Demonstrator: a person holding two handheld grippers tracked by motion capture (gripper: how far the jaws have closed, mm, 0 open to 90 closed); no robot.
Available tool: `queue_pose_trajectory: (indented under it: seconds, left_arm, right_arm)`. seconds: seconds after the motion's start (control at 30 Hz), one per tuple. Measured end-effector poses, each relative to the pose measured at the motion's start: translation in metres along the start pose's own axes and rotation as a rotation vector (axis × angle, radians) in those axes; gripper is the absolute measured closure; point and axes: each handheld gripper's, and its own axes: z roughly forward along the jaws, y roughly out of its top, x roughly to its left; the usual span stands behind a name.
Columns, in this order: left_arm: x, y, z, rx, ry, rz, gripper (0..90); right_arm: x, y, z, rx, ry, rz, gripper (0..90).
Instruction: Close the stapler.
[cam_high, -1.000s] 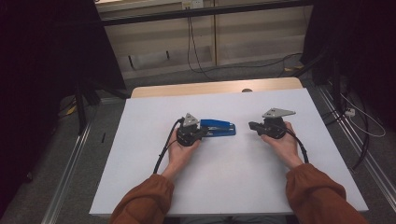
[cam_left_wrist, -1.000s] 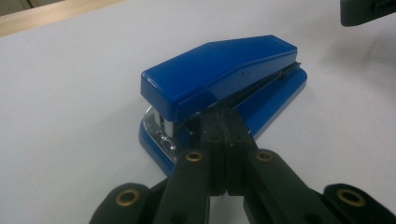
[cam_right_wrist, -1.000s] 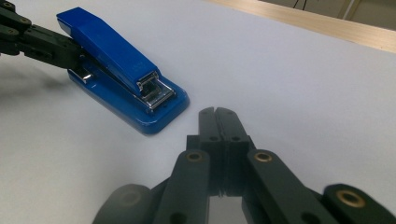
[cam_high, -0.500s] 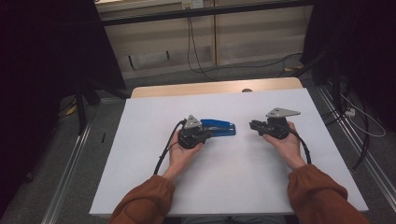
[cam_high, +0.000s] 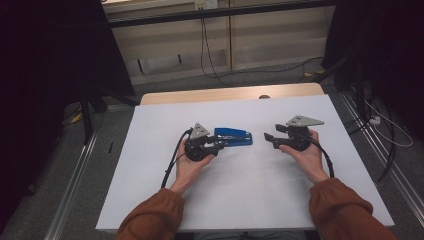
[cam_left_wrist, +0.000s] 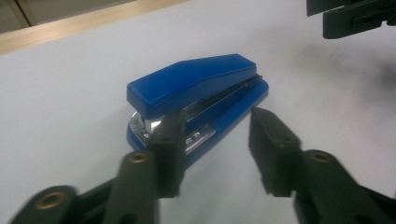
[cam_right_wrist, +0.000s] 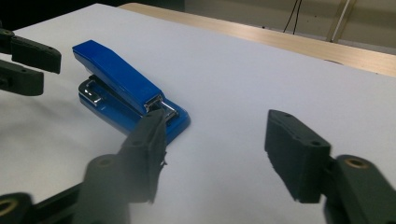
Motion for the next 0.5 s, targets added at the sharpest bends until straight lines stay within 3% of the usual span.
queue_pose_trajectory:
  seconds: [0.1, 0.33, 0.5]
  left_arm:
    - [0.000, 0.001, -0.004, -0.003, 0.040, -0.006, 32.8]
    - [0.000, 0.001, -0.011, -0.024, 0.060, -0.003, 11.5]
    - [-0.003, 0.003, -0.018, -0.052, 0.029, -0.019, 4.1]
  right_arm:
    - [0.002, 0.001, 0.000, -0.008, -0.005, -0.001, 26.4]
    - [0.007, 0.002, -0.002, 0.001, -0.010, 0.009, 3.0]
    - [0.011, 0.003, -0.009, -0.035, -0.022, 0.023, 3.0]
